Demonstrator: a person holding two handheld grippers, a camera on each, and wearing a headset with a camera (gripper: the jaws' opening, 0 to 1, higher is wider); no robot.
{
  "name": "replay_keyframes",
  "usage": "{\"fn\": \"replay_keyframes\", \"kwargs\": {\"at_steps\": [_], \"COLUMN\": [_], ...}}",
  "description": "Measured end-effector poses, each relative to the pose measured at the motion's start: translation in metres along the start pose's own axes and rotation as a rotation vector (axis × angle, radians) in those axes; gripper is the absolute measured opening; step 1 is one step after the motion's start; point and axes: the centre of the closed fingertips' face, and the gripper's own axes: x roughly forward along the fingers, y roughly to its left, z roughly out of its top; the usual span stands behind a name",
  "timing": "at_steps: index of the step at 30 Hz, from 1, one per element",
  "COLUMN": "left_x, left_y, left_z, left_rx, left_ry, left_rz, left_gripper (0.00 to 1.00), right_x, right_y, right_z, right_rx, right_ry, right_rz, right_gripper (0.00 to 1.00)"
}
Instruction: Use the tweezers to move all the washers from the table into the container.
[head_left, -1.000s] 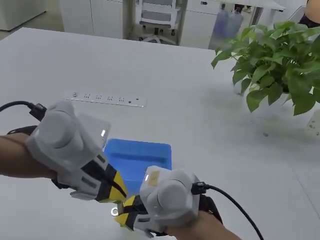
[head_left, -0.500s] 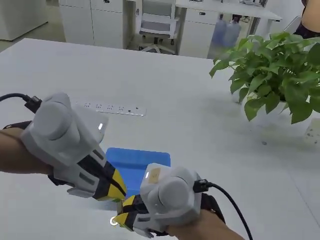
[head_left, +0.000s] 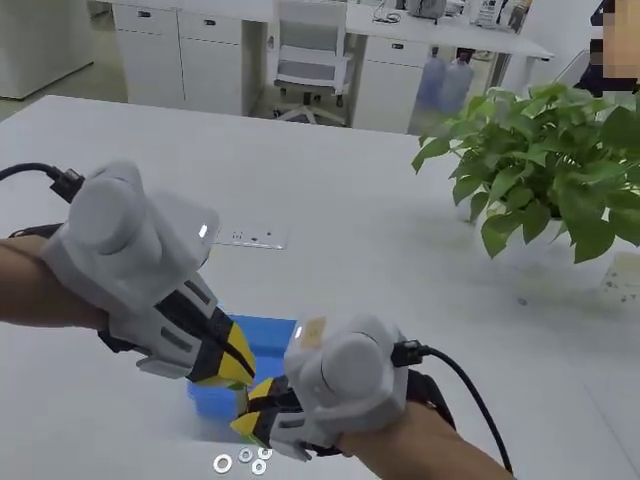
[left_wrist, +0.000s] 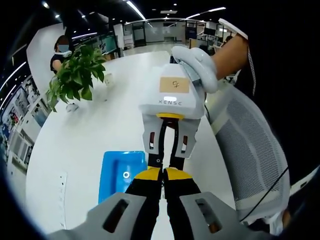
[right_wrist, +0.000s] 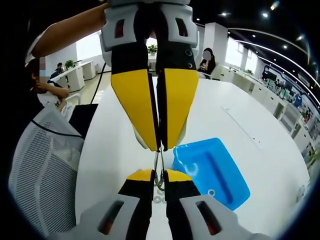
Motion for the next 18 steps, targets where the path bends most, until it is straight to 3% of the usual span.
{"fn": "replay_keyframes", "kwargs": {"at_steps": [18], "left_x": [-0.008], "left_y": [0.033], "left_z": [0.01], "left_rx": [0.017], "left_ry": [-0.001], "left_rz": [0.03], "left_gripper": [0.05], "right_x": [-0.005], "right_y": [-0.035], "right_z": [0.012], "right_rx": [-0.004], "right_ry": [-0.011], "right_rz": [-0.024], "right_gripper": [0.08]}}
